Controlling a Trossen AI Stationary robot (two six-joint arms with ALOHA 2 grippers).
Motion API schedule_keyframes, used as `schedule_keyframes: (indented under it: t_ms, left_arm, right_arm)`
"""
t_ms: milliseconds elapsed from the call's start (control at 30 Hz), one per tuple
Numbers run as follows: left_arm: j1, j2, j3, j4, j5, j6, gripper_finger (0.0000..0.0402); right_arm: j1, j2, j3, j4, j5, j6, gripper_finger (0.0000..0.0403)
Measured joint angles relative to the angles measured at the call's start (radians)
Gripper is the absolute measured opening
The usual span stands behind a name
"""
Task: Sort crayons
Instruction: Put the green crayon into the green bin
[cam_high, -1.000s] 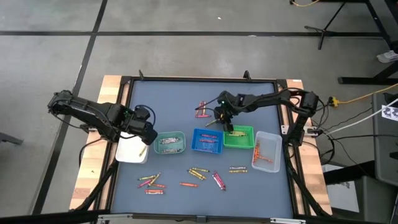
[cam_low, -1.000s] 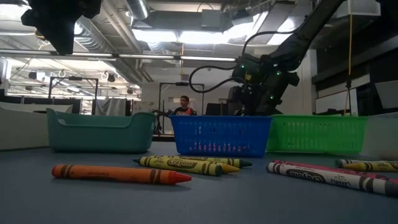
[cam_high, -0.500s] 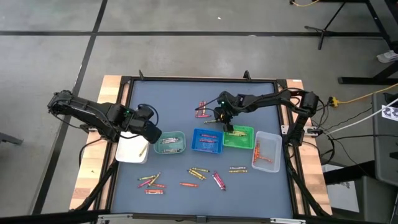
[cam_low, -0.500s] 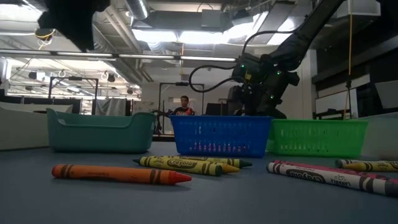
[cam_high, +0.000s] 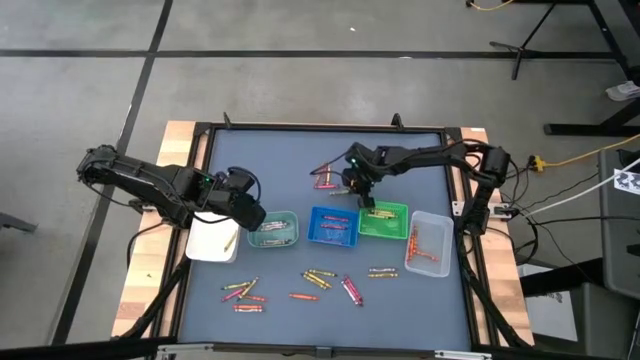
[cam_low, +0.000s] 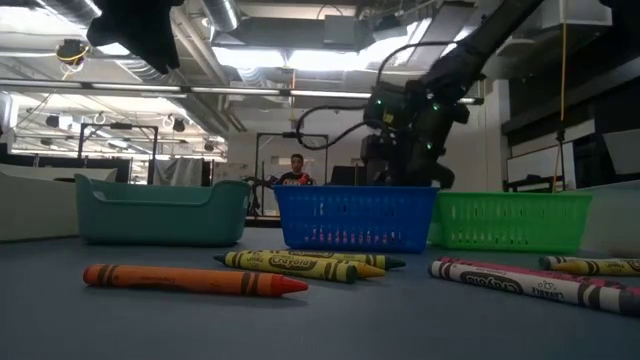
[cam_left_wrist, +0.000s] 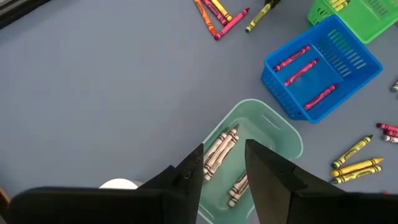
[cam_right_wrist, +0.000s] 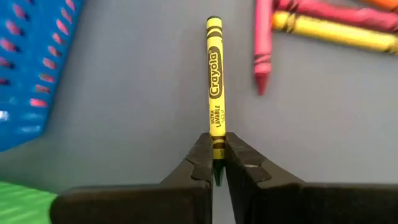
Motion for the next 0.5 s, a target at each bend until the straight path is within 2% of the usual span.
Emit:
schedule_keyframes:
  t_ms: [300,500]
  left_arm:
    - [0.000,0.000,0.000,0.000,0.000,0.000,0.0102]
    - [0.000,0.000,0.000,0.000,-0.001,0.001,0.0102]
  right_arm:
    - [0.000,-0.001,0.206,-0.337,-0.010,0.008,0.0021]
    - [0.011,-0.002,0.354,-0.563,-0.018,0.114,0.0018]
